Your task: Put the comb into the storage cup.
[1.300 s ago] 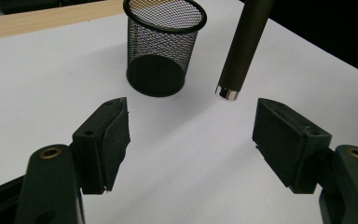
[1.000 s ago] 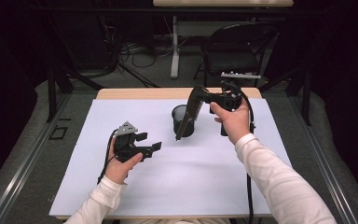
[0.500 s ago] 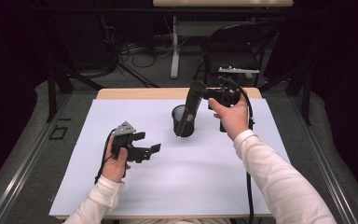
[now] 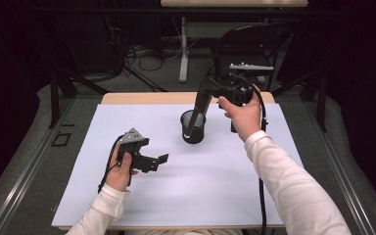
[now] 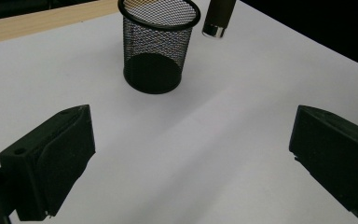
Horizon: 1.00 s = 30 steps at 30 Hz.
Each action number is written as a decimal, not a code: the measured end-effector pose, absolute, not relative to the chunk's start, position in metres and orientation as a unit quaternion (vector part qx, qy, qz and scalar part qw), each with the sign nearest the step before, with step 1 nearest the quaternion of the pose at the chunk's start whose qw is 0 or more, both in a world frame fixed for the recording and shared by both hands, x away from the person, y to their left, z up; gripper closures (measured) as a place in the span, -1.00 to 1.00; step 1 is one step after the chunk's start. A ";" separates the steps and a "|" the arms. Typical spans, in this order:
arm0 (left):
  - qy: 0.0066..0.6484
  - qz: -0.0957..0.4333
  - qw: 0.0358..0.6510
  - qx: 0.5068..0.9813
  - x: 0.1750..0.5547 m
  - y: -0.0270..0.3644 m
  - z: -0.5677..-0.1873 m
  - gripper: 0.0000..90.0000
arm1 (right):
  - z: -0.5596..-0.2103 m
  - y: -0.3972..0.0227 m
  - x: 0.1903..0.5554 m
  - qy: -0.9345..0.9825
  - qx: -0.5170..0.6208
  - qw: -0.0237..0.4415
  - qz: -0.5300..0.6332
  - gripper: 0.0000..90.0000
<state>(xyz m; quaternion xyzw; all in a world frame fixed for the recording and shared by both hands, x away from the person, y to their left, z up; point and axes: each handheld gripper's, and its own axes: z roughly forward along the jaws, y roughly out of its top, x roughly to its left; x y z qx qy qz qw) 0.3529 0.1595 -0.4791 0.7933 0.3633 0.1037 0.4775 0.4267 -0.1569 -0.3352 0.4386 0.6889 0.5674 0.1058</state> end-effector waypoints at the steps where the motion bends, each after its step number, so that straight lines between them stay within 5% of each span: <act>1: 0.363 0.103 0.477 0.794 0.353 0.160 -0.479 -0.99 | -0.334 -0.157 0.427 0.689 0.438 0.108 0.567 0.92; 30: 0.346 0.106 0.483 0.797 0.356 0.159 -0.479 -0.99 | -0.330 -0.157 0.462 0.657 0.483 0.153 0.558 0.92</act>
